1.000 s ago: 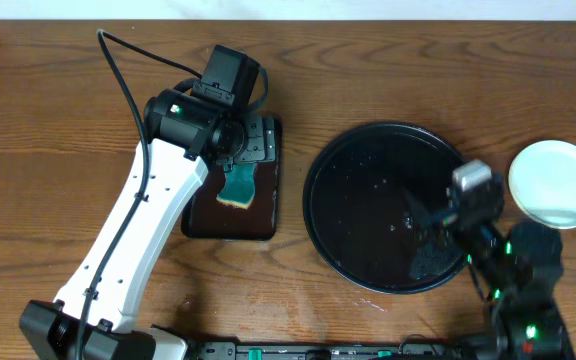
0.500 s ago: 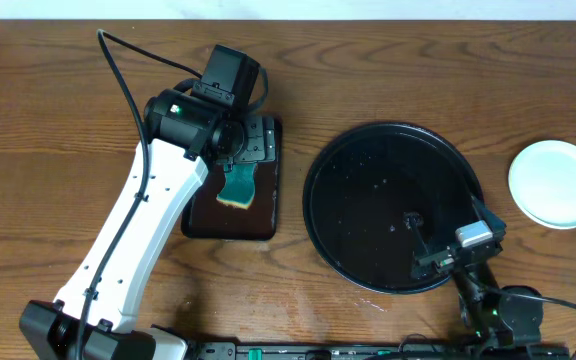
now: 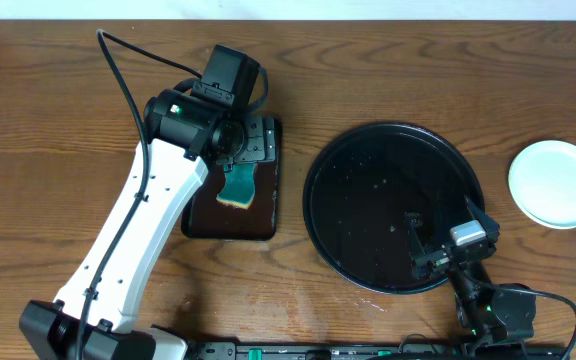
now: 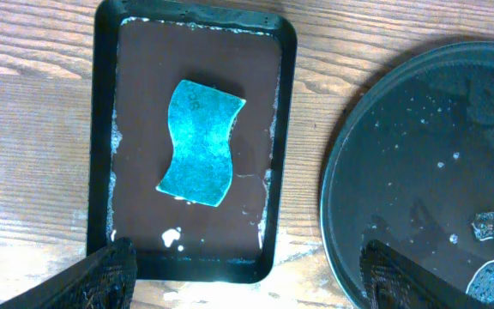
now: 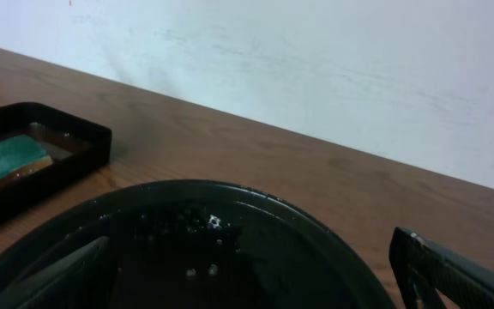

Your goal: Clean dirty plates on tray and stack at the side

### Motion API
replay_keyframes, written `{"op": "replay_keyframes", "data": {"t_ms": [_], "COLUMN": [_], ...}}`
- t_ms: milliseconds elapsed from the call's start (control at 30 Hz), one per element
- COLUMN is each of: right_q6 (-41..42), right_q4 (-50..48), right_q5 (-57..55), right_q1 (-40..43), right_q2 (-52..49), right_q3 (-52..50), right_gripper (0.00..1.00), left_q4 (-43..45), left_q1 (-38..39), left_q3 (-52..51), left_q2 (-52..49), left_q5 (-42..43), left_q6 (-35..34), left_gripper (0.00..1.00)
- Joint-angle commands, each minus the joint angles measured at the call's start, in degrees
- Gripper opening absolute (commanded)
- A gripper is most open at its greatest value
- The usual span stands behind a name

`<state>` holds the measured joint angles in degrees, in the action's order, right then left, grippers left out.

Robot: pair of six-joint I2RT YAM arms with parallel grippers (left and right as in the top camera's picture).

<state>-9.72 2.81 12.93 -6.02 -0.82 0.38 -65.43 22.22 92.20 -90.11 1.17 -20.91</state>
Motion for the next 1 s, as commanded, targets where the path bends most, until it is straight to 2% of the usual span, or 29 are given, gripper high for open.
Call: {"op": "replay_keyframes", "data": {"t_ms": [0, 333, 467, 600, 733, 833, 967], "right_q6": [-0.7, -0.7, -0.7, -0.7, -0.7, -0.7, -0.7], "right_q4": [0.4, 0.4, 0.4, 0.4, 0.4, 0.4, 0.4], "right_q5": [-0.7, -0.7, -0.7, -0.7, -0.7, -0.7, -0.7], "right_q1": [0.3, 0.3, 0.3, 0.3, 0.3, 0.3, 0.3], "right_q2": [0.4, 0.4, 0.4, 0.4, 0.4, 0.4, 0.4], "right_q3": [-0.1, -0.1, -0.1, -0.1, -0.1, -0.1, -0.1], "right_gripper": [0.99, 0.99, 0.99, 0.99, 0.99, 0.99, 0.99], "left_q4": [-0.1, -0.2, 2.4, 17.7, 31.6, 38.6, 43.7], "left_q1": [-0.1, -0.1, 1.7, 3.4, 2.6, 0.6, -3.1], "left_q3": [-0.1, -0.1, -0.5, -6.9, -16.6, -25.1, -36.5], "left_q2": [0.3, 0.4, 3.0, 9.5, 15.6, 20.9, 30.1], "left_q5": [-0.3, -0.3, -8.6, -17.6, -18.8, -18.7, -18.6], "left_q6": [0.3, 0.3, 2.3, 4.9, 5.2, 3.0, -3.2], "left_gripper": [0.84, 0.84, 0.84, 0.84, 0.84, 0.84, 0.84]}}
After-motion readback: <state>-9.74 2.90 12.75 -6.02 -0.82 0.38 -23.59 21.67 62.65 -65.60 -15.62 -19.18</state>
